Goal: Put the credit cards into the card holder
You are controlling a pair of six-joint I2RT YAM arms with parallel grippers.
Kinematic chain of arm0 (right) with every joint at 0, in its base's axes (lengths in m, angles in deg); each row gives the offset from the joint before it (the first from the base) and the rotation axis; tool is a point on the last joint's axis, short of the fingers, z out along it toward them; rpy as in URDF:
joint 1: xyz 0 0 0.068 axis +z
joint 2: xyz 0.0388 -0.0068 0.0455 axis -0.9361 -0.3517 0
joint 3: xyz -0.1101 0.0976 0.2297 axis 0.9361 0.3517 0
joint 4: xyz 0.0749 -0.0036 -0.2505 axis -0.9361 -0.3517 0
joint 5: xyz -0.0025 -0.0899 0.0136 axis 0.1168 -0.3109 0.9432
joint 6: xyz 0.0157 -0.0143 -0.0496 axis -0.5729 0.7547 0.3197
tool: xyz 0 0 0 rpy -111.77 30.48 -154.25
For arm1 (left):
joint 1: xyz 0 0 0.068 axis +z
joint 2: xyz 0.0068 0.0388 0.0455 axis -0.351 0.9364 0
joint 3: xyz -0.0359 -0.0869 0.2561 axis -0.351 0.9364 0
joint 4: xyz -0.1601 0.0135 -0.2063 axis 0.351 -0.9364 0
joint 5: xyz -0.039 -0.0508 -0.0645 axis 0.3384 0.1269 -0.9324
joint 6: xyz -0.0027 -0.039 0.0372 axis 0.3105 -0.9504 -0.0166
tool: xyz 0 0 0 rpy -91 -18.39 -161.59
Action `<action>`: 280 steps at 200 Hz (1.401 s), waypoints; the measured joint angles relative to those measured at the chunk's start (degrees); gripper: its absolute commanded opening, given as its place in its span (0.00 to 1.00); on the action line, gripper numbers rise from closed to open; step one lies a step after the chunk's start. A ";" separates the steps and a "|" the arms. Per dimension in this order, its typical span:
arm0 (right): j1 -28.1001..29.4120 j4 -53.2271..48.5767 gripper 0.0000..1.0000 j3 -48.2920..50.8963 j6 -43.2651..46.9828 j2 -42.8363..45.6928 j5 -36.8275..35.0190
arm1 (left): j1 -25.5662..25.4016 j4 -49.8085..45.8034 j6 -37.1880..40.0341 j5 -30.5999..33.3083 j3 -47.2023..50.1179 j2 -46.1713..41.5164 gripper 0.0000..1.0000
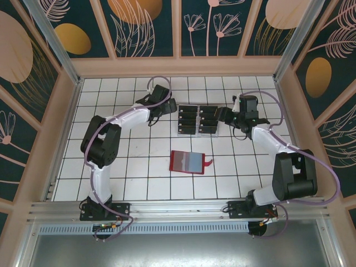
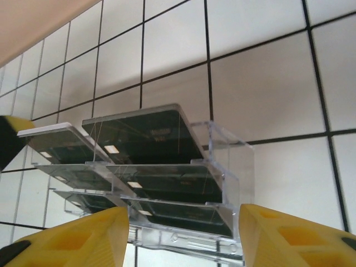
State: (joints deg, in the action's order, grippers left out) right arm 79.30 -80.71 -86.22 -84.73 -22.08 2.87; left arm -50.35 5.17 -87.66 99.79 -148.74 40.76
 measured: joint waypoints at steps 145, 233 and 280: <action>0.02 12.28 0.55 7.41 -6.75 -2.08 6.19 | 0.02 -2.43 0.59 -1.88 -4.35 6.82 0.99; 4.87 14.49 0.54 15.87 -9.90 3.63 5.66 | -2.84 -2.21 0.85 -5.14 -7.85 11.41 0.99; 8.20 12.74 0.54 16.48 -9.86 6.93 4.09 | -3.54 -2.25 1.38 -5.27 -10.34 12.15 0.99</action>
State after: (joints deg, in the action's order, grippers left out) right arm 87.50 -67.97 -69.74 -94.59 -15.15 6.96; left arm -53.89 2.92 -86.28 94.53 -159.07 52.91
